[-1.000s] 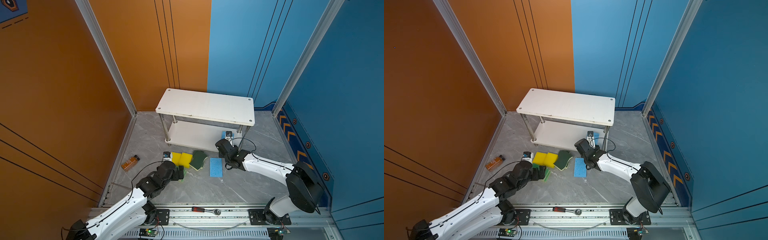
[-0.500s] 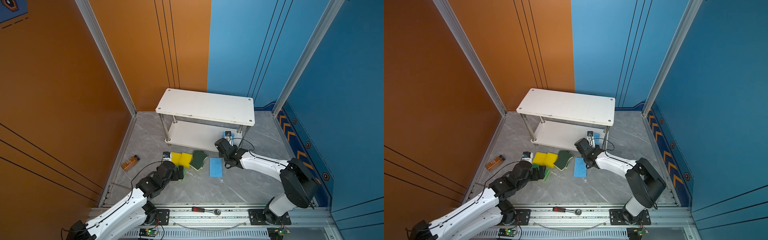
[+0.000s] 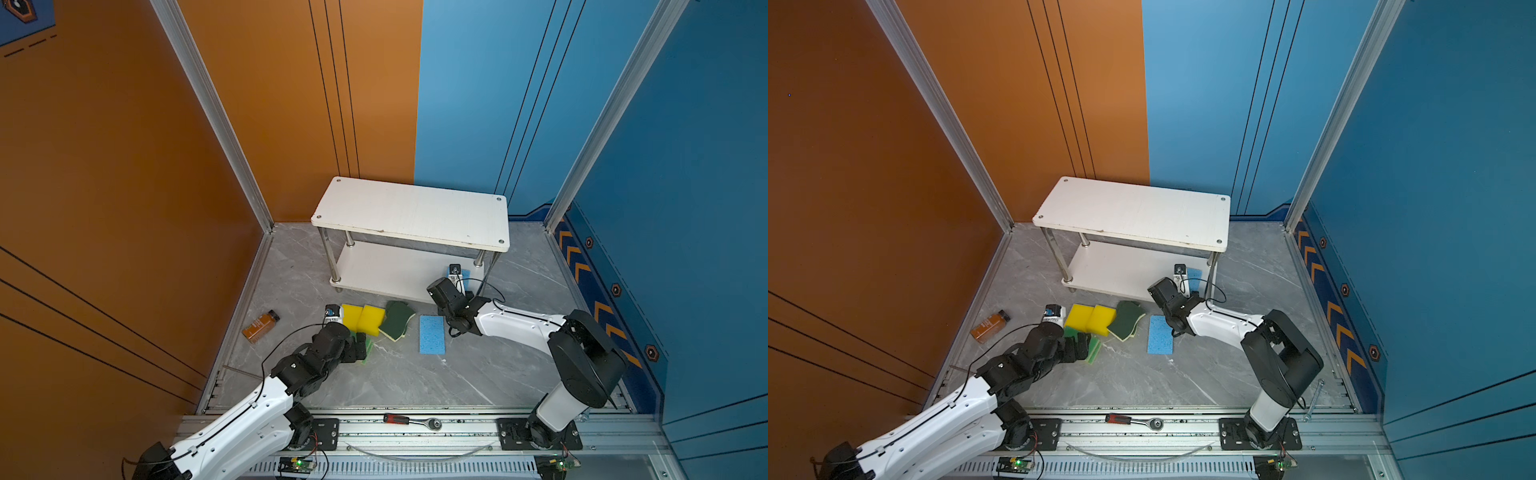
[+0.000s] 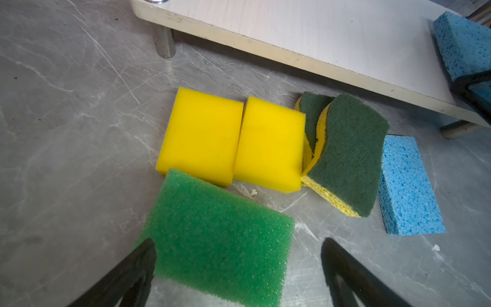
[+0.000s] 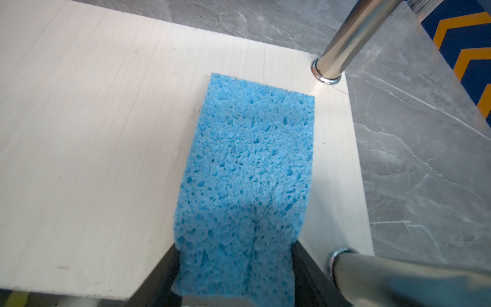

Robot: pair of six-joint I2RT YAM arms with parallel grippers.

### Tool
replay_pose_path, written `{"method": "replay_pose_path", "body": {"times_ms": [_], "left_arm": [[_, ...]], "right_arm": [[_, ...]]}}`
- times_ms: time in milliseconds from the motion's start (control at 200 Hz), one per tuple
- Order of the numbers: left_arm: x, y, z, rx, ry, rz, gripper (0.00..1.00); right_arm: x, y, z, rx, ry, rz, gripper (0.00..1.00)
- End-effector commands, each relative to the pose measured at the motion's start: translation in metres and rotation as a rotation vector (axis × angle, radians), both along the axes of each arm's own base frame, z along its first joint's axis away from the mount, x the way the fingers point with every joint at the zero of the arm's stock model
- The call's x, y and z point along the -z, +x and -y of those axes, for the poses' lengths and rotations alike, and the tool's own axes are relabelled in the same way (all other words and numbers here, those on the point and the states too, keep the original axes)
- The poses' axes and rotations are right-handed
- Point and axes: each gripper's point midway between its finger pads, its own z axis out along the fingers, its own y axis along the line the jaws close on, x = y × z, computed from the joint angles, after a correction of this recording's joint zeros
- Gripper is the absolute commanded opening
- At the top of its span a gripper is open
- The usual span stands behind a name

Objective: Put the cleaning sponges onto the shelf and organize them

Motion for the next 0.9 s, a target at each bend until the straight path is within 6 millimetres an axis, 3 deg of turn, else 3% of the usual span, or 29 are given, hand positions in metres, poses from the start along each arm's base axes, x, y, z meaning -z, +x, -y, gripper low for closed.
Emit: {"method": "replay_pose_path", "body": {"times_ms": [0,411,751,781,896], "left_arm": [[-0.007,0.0,-0.004,-0.02,-0.006,0.002,0.98],[-0.009,0.0,-0.005,-0.028,-0.01,-0.001,0.98],[-0.009,-0.001,-0.005,-0.029,-0.015,-0.001,0.98],[-0.009,-0.001,-0.005,-0.028,-0.016,0.001,0.98],[-0.008,-0.001,-0.005,-0.029,-0.012,-0.001,0.98]], "right_arm": [[0.005,0.003,0.003,0.033,-0.006,-0.003,0.57],[0.01,0.0,0.0,-0.015,-0.026,-0.029,0.59],[0.016,-0.006,0.006,-0.019,-0.017,-0.036,0.59],[0.017,-0.002,0.018,0.012,-0.015,-0.039,0.59],[0.018,-0.003,0.02,0.008,-0.018,-0.044,0.6]]}}
